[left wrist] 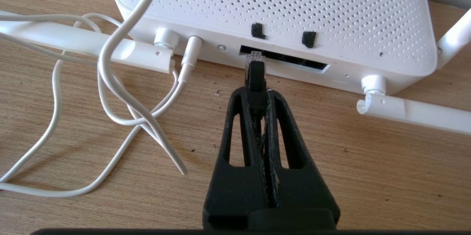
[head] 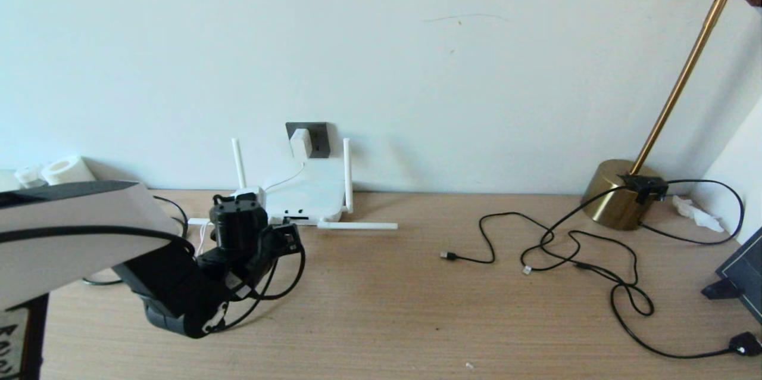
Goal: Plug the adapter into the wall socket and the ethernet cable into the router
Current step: Align cable and router interface
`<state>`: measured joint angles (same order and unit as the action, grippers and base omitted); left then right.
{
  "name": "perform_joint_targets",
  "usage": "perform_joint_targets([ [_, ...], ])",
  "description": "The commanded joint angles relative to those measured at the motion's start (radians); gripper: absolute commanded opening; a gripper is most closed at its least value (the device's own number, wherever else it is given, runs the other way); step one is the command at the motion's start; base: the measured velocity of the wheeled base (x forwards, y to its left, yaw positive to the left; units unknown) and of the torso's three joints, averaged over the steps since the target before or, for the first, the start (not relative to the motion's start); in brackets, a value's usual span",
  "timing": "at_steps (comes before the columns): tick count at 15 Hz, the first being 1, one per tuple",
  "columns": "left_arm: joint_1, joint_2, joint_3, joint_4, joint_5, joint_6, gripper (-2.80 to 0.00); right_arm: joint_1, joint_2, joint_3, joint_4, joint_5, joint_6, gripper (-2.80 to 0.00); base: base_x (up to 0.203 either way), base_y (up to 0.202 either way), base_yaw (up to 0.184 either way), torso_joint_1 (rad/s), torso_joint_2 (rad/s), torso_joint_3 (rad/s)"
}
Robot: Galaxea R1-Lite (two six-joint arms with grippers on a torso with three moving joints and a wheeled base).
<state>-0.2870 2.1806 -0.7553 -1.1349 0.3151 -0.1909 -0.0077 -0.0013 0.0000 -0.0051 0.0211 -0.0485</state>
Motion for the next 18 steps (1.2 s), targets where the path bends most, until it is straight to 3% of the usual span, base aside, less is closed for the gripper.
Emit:
perform_joint_targets([
  [1, 0.000, 0.005, -0.004, -0.006, 0.002, 0.001, -2.80, 0.000, 0.001, 0.000, -0.001, 0.000, -0.001, 0.00, 0.000, 0.000, 0.000, 0.000, 0.00, 0.000],
  [11, 0.002, -0.022, 0.043, -0.010, -0.015, 0.068, -2.80, 0.000, 0.001, 0.000, -0.001, 0.000, -0.001, 0.00, 0.000, 0.000, 0.000, 0.000, 0.00, 0.000],
  [15, 0.017, -0.010, 0.071, -0.092, -0.056, 0.130, -2.80, 0.000, 0.001, 0.000, -0.001, 0.000, -0.001, 0.00, 0.000, 0.000, 0.000, 0.000, 0.00, 0.000],
  [18, 0.020, -0.015, 0.073, -0.095, -0.054, 0.128, -2.80, 0.000, 0.001, 0.000, -0.001, 0.000, -0.001, 0.00, 0.000, 0.000, 0.000, 0.000, 0.00, 0.000],
])
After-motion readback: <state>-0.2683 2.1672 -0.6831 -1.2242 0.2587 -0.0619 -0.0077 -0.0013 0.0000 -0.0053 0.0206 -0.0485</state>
